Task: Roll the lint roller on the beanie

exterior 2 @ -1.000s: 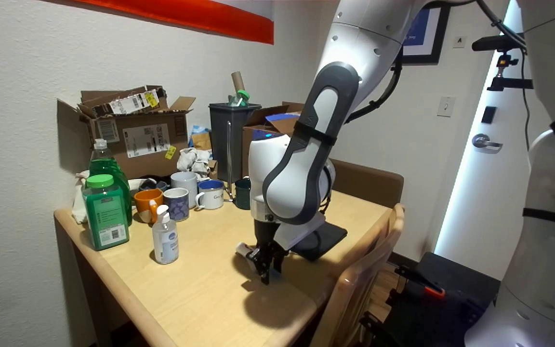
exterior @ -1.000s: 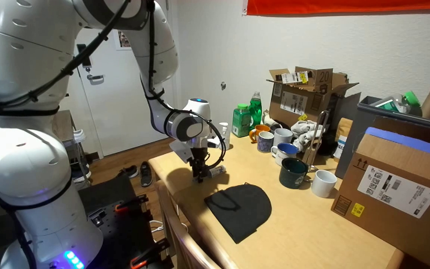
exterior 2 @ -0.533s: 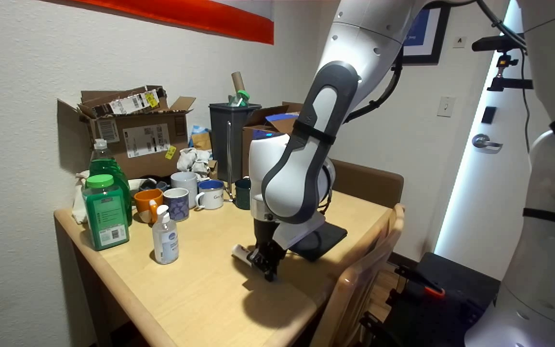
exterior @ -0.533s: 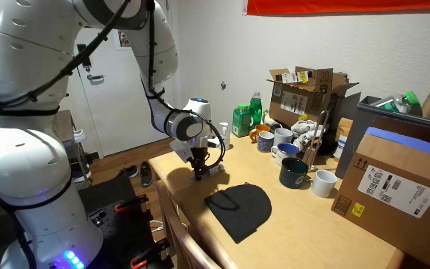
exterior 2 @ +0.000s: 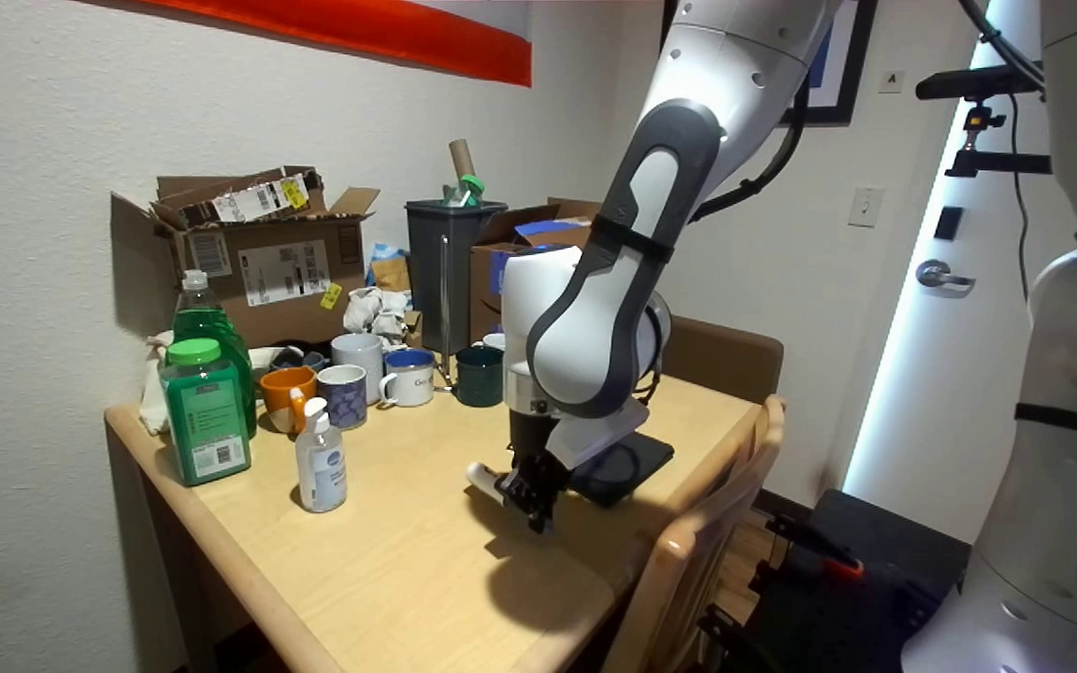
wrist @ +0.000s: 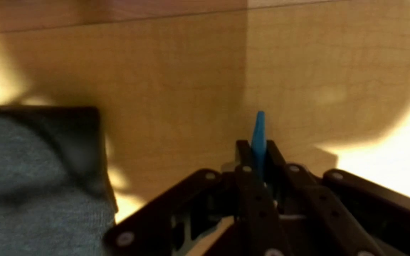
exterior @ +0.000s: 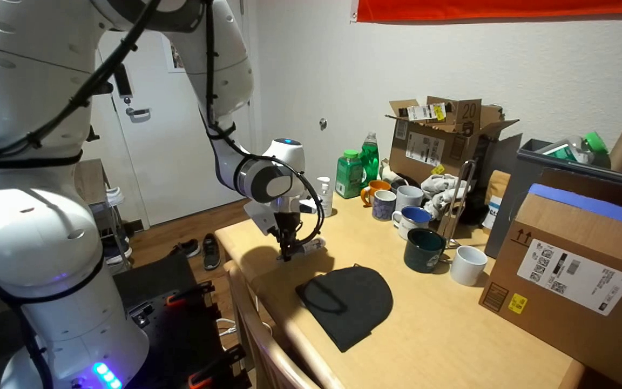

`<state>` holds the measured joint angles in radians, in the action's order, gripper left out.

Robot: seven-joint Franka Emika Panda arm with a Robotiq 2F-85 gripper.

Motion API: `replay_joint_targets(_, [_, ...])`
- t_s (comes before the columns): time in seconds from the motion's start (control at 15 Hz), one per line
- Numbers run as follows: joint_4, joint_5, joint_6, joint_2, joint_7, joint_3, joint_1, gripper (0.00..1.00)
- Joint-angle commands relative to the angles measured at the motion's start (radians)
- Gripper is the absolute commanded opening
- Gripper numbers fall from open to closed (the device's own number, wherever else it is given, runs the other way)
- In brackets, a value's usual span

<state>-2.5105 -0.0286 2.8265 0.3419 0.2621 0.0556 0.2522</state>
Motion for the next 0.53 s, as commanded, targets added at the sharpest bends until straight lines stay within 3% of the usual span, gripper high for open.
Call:
replay_joint_targets(0.0, [-0.074,-0.043,-0.05,-0.128,0.021,0.008,-0.003,0.04])
replay_joint_targets(0.47, [-0.068,-0.106,-0.172,-0.223,-0.003,-0.001,-0.07,0.04])
